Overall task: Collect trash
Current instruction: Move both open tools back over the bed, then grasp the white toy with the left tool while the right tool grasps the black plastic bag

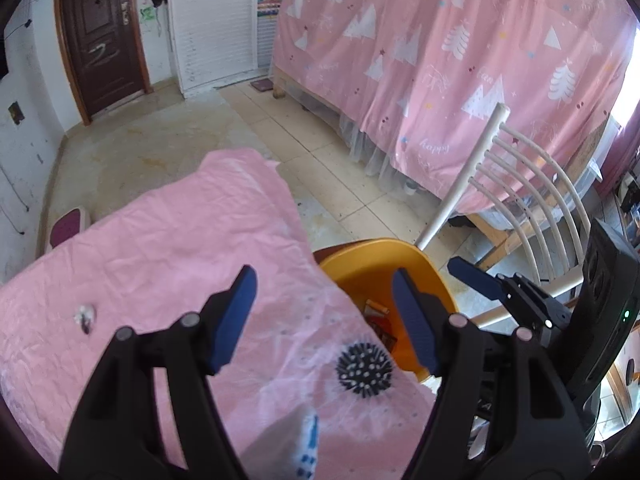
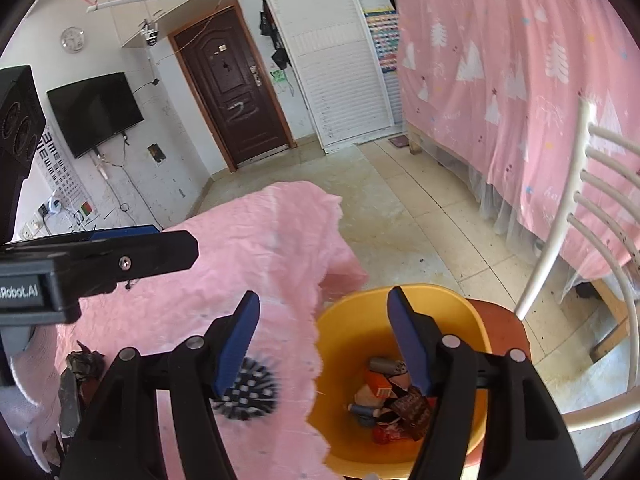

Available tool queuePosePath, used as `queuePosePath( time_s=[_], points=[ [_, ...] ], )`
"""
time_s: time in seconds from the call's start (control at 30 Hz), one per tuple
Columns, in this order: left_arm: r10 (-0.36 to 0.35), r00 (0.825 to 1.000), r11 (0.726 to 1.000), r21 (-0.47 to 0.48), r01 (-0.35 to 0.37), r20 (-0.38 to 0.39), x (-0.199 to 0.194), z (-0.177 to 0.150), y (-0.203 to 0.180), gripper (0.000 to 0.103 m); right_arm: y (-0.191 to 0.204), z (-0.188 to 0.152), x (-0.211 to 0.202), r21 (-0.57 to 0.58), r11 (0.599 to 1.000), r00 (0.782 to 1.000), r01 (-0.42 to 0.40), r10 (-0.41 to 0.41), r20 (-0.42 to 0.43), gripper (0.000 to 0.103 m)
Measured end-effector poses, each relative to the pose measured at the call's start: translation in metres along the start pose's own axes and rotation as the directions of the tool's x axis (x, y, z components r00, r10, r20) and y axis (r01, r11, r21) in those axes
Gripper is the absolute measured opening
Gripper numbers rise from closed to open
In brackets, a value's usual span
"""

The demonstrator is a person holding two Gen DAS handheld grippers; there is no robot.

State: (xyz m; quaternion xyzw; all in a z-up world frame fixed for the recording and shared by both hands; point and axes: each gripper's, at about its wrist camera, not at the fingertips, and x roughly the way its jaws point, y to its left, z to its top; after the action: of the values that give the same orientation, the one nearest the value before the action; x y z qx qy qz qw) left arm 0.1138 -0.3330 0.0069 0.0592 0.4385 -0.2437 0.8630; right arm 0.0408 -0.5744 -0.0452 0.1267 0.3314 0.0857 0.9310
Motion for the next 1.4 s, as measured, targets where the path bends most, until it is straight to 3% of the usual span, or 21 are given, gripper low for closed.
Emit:
queuePosePath(
  time_s=[0.23,0.4,0.47,0.77,0.93,1.07,1.23,1.4],
  points=[
    [0.019,0.999,0.999,-0.042,-0.018,0.037,-0.024,-0.008,0.033,0.067,0.044,0.012,-0.001,-0.069,0.997,1.000,-0.015,0.015,0.009,0.061],
    [0.073,0.992,0.994,-0.087,-0.065,0.099,-0.054,-0.019,0.068,0.071,0.077,0.016,-0.001,-0.112,0.993,0.999,-0.037,0.039,0.020,0.068],
    [0.115,0.983,0.989,-0.113,-0.100,0.141,-0.075,-0.026,0.091,0.077,0.089,0.019,-0.001,-0.126,0.991,0.998,-0.048,0.052,0.029,0.071],
    [0.272,0.928,0.951,-0.217,-0.220,0.255,-0.144,-0.060,0.168,0.086,0.159,0.023,0.012,-0.203,0.974,0.994,-0.101,0.109,0.029,0.082],
    [0.310,0.915,0.939,-0.230,-0.254,0.258,-0.152,-0.080,0.186,0.086,0.191,0.018,0.018,-0.246,0.960,0.990,-0.136,0.140,-0.003,0.082],
    [0.299,0.928,0.945,-0.207,-0.255,0.223,-0.139,-0.081,0.195,0.086,0.213,0.003,0.015,-0.271,0.945,0.983,-0.181,0.176,-0.045,0.082],
    [0.254,0.956,0.958,-0.172,-0.228,0.146,-0.109,-0.074,0.206,0.086,0.239,-0.023,0.013,-0.319,0.917,0.970,-0.241,0.214,-0.118,0.082],
    [0.168,0.985,0.979,-0.124,-0.162,0.045,-0.071,-0.060,0.217,0.086,0.263,-0.046,0.028,-0.354,0.885,0.948,-0.300,0.235,-0.215,0.082]
  ],
)
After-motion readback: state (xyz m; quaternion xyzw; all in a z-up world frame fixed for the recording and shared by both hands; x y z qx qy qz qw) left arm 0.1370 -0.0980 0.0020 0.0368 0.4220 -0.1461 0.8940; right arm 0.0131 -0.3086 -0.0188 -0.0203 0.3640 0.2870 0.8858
